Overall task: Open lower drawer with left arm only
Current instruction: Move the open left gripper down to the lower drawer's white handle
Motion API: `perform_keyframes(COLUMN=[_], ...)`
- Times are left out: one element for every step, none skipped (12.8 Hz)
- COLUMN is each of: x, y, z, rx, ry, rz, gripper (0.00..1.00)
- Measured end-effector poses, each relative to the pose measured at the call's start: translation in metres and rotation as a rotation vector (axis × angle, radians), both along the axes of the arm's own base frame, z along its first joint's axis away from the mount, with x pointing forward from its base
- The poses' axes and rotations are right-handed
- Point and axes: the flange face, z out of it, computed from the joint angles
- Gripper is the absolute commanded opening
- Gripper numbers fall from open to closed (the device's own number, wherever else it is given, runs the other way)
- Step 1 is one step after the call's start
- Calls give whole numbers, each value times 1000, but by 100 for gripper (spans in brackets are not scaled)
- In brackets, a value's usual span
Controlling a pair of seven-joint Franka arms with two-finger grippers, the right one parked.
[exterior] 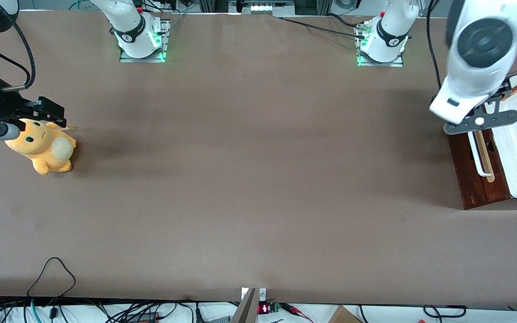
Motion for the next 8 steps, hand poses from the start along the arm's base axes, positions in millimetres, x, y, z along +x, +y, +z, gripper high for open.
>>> perform_keyframes(x=[1,-1,-5,-9,-14,-17,-19,-20], y=[-2,-6,-11,-14,-13,-10,-5,0], z=[-25,-51,-77,-104,-128,-152,-172,-191], rx=[77,165,253,334,398,455,504,548], ry=[2,0,-11,-24,-36,-44,-47,-47], rz=[17,31,39,38,36,33,20,0], gripper=[97,97,97,97,96,96,95,95])
